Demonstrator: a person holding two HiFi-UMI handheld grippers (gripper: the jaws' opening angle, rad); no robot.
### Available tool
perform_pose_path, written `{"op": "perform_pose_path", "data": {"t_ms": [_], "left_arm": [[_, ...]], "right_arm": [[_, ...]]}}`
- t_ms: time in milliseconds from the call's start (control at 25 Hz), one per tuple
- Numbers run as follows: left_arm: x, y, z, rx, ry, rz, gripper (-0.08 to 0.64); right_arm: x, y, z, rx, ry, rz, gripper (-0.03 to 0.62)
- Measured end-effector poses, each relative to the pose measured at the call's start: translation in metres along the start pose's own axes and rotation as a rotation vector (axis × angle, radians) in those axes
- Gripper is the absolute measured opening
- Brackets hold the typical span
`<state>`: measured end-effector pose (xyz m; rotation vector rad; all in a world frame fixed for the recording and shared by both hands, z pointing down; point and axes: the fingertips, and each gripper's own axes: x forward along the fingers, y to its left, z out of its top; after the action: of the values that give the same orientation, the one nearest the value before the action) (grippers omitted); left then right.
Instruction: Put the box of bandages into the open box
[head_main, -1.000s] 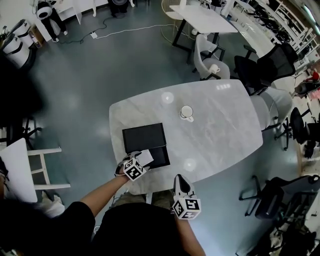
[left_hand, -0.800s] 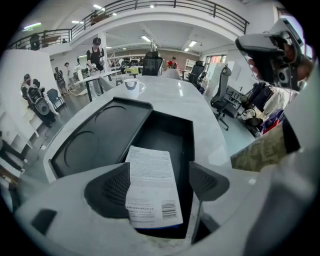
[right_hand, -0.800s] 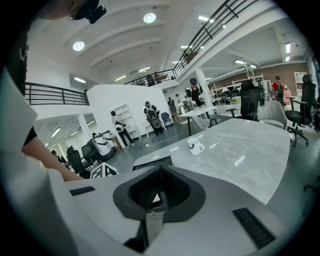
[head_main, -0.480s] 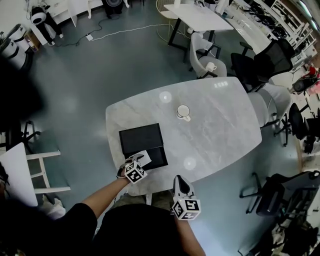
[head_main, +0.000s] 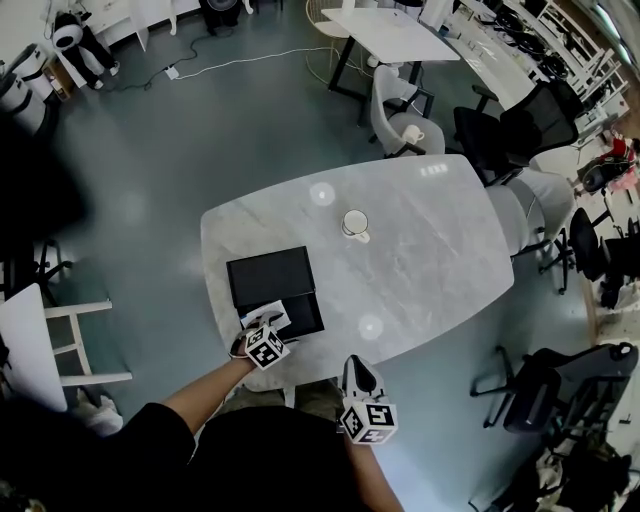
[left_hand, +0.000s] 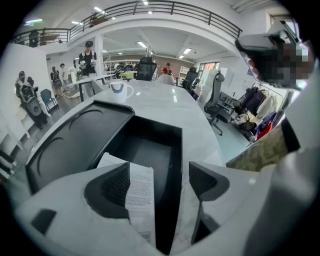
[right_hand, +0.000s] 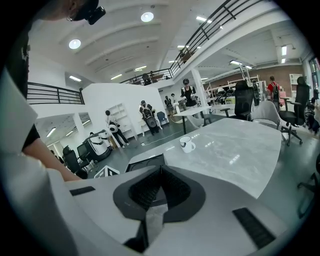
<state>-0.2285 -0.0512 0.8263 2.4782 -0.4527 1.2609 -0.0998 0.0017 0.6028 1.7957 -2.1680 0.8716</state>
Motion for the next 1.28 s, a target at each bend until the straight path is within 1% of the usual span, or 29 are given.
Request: {"op": "perform_pose_path", "data": {"t_ms": [160,280,440,560,680,760,840,1040,1160,1280], "left_arm": [[-0.017,0.011,-0.003,-0.035,-0.032,0.073,0.379],[-0.034,0.020,-0.007,-0.079,-0.060,0.138,0.368],[-0.056,0.035,-0.025,-0.160,-0.069,0.228,0.368],[-0.069,0.045,-0.042,-0.230,-0.063,0.288,0.368],[-0.073,0.051,-0.058,-0.305,-0.057,0.326,0.368],[-0.072,0.051,-0.064,-0.346,-0.057,0.332,0.368],[-0.070,0.052,-0.065,-0.361,-0.056,0.324,0.370],[-0.062,0.044,-0.054,-0.324,-0.044,0.268,0.370],[-0.060,0.045,-0.043,-0.335,-0.069,0.261,0.370],[-0.069,0.046,-0.033,-0.354,-0.116,0.262,0.362]], "right_arm": [[0.007,-0.002,0.004,-0.012,-0.004,0.027,0.014],[0.011,0.000,0.005,-0.023,-0.003,0.051,0.014],[0.014,0.008,0.003,-0.034,0.002,0.086,0.013],[0.015,0.011,-0.001,-0.025,0.004,0.097,0.013],[0.016,0.013,-0.004,-0.013,0.004,0.096,0.013],[0.014,0.015,-0.006,-0.008,0.006,0.100,0.013],[0.012,0.019,-0.007,-0.006,0.008,0.106,0.014],[0.007,0.024,-0.005,-0.013,0.007,0.102,0.014],[0.007,0.020,-0.001,-0.023,0.003,0.097,0.014],[0.009,0.021,0.004,-0.045,-0.002,0.100,0.013]]}}
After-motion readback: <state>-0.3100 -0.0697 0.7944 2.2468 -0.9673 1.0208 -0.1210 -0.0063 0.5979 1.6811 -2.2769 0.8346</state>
